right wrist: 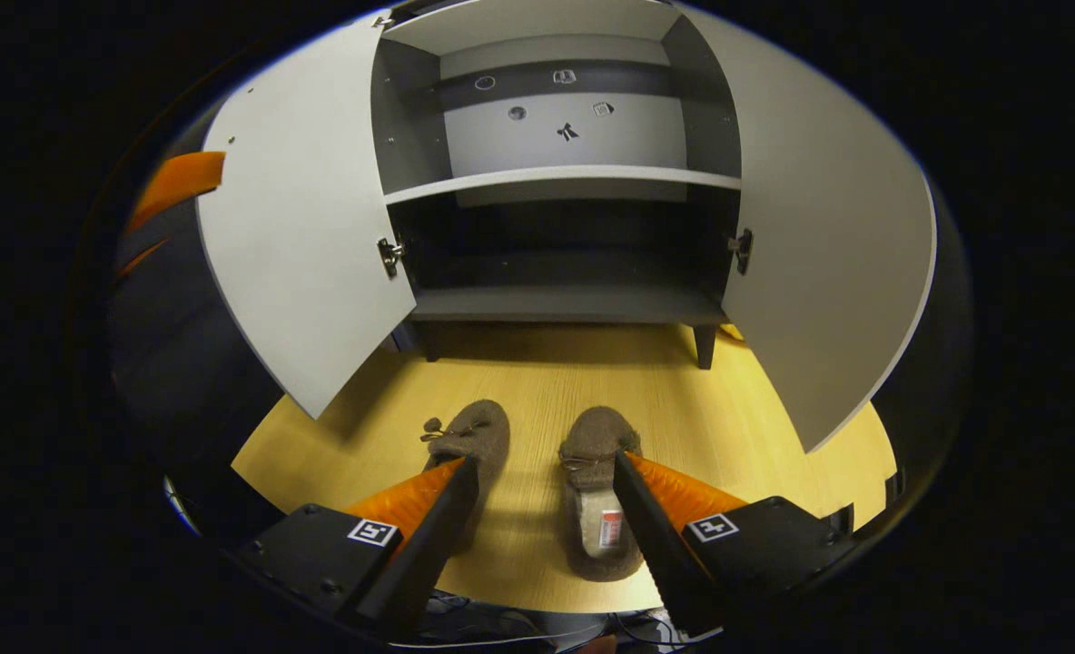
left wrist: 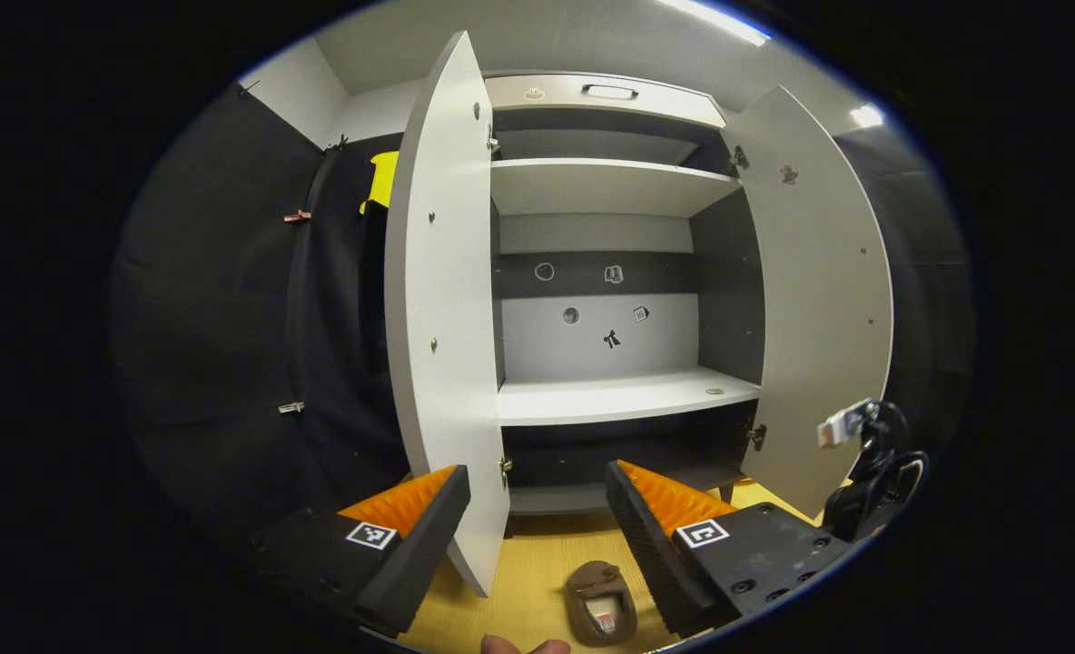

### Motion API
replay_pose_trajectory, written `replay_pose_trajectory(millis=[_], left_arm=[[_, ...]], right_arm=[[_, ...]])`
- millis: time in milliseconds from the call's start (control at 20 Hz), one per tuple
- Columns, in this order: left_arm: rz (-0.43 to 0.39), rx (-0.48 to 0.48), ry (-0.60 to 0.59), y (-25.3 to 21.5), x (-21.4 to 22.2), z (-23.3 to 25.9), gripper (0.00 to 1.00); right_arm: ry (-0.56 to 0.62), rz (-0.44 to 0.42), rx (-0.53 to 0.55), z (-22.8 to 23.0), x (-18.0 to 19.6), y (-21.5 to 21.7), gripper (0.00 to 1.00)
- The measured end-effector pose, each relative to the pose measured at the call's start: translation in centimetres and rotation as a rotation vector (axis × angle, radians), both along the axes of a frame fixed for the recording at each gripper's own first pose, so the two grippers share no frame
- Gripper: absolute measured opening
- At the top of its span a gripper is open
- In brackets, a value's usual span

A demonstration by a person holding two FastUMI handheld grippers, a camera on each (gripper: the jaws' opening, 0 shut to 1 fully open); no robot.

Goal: Grab one shoe with the right hand and put it into the shoe cabinet, grab the other shoe with the left hand and put it into the shoe cabinet; then close the right door with the right hand and the left door with the left hand.

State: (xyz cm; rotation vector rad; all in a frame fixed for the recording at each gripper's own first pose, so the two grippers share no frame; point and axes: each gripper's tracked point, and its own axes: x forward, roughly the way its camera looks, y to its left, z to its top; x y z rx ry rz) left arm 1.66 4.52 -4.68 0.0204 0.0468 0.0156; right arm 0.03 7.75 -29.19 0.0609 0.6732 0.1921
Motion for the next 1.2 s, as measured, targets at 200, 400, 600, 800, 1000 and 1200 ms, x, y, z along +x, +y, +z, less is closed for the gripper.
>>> replay_pose_trajectory(millis=[200,400,600,800,1000,1200], left_arm=[[-0.016,0.010,0.020,-0.1,0.3,-0.8,0.96],[-0.023,-0.008,0.046,-0.3,0.4,-1.6,0.96],[-0.027,-0.014,0.064,-0.6,0.2,-2.3,0.96],[-0.012,-0.018,0.094,-0.2,-0.1,-3.6,0.96],[0.010,-0.005,0.118,0.6,-0.4,-4.5,0.96],[0.009,-0.026,0.127,0.8,-0.6,-4.7,0.96]], right_arm=[[0.062,-0.018,-0.012,-3.7,0.3,-0.2,0.92],[0.113,-0.020,-0.018,-7.2,0.9,0.2,0.82],[0.120,-0.055,-0.037,-10.0,2.4,-0.2,0.76],[0.098,-0.105,-0.029,-12.1,4.7,-0.5,0.76],[0.052,-0.104,-0.033,-12.9,6.8,0.0,0.47],[0.020,-0.112,-0.017,-12.8,7.6,-0.5,0.12]])
